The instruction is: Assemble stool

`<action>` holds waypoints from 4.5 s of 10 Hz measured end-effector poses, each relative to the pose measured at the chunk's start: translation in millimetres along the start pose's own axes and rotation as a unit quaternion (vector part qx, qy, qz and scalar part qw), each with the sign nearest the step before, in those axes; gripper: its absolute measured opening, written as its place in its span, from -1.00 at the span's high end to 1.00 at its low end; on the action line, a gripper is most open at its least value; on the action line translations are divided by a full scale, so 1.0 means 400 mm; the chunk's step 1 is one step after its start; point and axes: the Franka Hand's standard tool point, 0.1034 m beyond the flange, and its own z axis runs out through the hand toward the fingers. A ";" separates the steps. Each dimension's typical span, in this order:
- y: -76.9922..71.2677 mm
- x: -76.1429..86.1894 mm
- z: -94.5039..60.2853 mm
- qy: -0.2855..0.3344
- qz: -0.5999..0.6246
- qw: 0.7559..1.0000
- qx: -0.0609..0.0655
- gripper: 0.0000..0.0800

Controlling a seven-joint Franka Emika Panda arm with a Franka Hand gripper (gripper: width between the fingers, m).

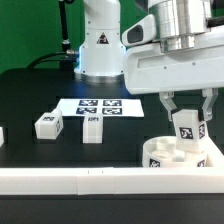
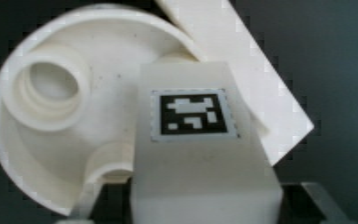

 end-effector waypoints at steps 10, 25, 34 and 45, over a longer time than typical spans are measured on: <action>0.009 0.017 -0.001 -0.025 0.502 0.863 0.047 0.13; -0.013 0.052 -0.045 -0.044 -0.305 0.951 0.017 -0.62; -0.012 0.053 -0.037 -0.039 -0.750 0.660 -0.019 -0.62; -0.019 0.036 0.013 -0.083 -0.912 0.400 -0.040 0.08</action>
Offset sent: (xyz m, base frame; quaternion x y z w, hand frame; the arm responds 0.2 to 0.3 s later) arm -0.0045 0.0110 -0.0074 0.0401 -0.0185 0.3840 0.9223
